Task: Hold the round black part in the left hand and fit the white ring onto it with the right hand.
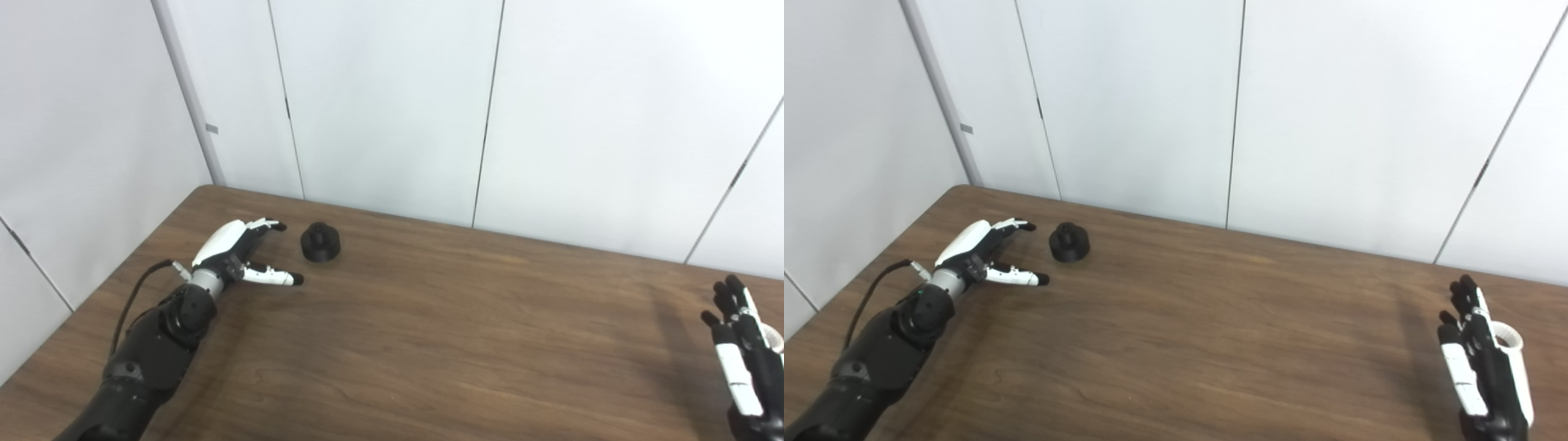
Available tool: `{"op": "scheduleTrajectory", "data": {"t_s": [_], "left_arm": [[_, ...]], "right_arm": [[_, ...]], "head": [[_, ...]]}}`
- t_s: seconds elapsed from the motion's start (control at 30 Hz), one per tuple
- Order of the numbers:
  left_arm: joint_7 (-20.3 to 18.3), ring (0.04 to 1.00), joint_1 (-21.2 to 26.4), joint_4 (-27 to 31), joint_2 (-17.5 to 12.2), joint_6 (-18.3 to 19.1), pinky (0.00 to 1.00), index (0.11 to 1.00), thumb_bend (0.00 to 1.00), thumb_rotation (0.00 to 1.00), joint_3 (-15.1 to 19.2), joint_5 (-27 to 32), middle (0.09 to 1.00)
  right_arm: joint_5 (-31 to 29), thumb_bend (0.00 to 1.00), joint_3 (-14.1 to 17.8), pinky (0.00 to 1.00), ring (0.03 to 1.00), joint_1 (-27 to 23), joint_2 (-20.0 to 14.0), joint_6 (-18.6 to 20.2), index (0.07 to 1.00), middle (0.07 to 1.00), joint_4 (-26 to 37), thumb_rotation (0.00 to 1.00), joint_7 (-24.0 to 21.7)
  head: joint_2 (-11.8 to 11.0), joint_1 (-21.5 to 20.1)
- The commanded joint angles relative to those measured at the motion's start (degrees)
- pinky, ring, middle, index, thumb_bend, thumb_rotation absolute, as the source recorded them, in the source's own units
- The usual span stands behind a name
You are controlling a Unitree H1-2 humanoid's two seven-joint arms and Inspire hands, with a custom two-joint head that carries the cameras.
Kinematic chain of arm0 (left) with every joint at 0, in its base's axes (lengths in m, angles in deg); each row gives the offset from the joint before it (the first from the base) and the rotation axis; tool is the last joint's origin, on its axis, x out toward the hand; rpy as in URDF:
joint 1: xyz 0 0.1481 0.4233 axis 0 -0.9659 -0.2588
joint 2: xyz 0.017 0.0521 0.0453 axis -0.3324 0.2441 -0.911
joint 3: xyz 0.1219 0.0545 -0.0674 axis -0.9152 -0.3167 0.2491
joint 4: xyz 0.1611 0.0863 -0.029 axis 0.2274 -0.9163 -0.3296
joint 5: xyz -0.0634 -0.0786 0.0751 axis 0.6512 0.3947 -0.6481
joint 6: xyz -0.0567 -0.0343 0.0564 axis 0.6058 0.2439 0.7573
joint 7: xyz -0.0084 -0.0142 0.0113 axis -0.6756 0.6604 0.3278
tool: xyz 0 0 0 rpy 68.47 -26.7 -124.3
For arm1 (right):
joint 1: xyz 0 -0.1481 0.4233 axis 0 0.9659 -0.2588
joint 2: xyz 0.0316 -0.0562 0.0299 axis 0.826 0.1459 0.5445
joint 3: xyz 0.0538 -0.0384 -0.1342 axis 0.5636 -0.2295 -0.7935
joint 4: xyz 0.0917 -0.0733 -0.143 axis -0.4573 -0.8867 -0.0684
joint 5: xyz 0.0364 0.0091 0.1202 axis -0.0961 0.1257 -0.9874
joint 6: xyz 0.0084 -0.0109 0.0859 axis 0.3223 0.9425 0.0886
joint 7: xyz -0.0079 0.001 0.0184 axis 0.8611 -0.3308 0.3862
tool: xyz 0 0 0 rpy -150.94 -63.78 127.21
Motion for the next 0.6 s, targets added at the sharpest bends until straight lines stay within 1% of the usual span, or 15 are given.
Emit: {"op": "scheduleTrajectory", "data": {"t_s": [0.0,0.07,0.17,0.23,0.37,0.43,0.57], "left_arm": [[1.88,1.0,3.5,1.14,-0.58,-0.32,1.0,0.861,1.0,0.37,0.45,-0.11,0.965],[1.96,1.0,3.77,0.89,-0.23,0.48,1.0,0.859,1.0,0.37,0.26,-0.17,0.967],[2.49,1.0,4.48,-1.38,-0.03,-1.4,1.0,0.859,1.0,0.38,-0.46,-0.42,0.966],[2.86,0.995,4.87,-2.52,0.19,-2.61,1.0,0.846,1.0,0.37,-0.8,-0.29,0.957],[3.35,0.987,5.87,-3.98,0.63,-2.58,1.0,0.832,1.0,0.34,-1.59,-0.55,0.95],[3.12,0.993,6.25,-4.42,0.59,-2.45,1.0,0.832,1.0,0.33,-2.05,-0.53,0.955],[3.31,0.989,7.08,-5.67,0.51,-2.69,1.0,0.827,1.0,0.37,-2.95,-0.79,0.952]], "right_arm": [[-0.12,0.48,-0.38,0.92,0.979,5.7,1.24,-0.87,0.965,0.963,-2.89,0.81,0.06],[0.17,0.48,-0.38,0.91,0.974,5.93,1.27,-0.51,0.961,0.959,-2.4,0.81,0.28],[0.33,0.49,-0.32,0.92,0.974,6.23,1.28,-0.35,0.959,0.956,-1.85,0.82,0.41],[-0.48,0.49,-0.31,0.95,0.987,6.51,1.24,0.21,0.964,0.964,-1.17,0.81,-0.12],[-1.18,0.49,-0.19,0.98,0.996,6.93,1.33,0.82,0.966,0.968,-0.07,0.82,-0.26],[-1.19,0.48,-0.18,0.97,0.992,7.14,1.49,1.35,0.964,0.966,0.63,0.82,-0.13],[-1.06,0.48,-0.27,0.96,0.995,7.53,1.47,2.05,0.971,0.972,1.55,0.82,-0.17]], "head": [[0.14,0.17],[0.2,0.23],[0.48,0.59],[0.6,0.71],[0.67,0.55],[0.85,0.38],[1.05,0.13]]}}
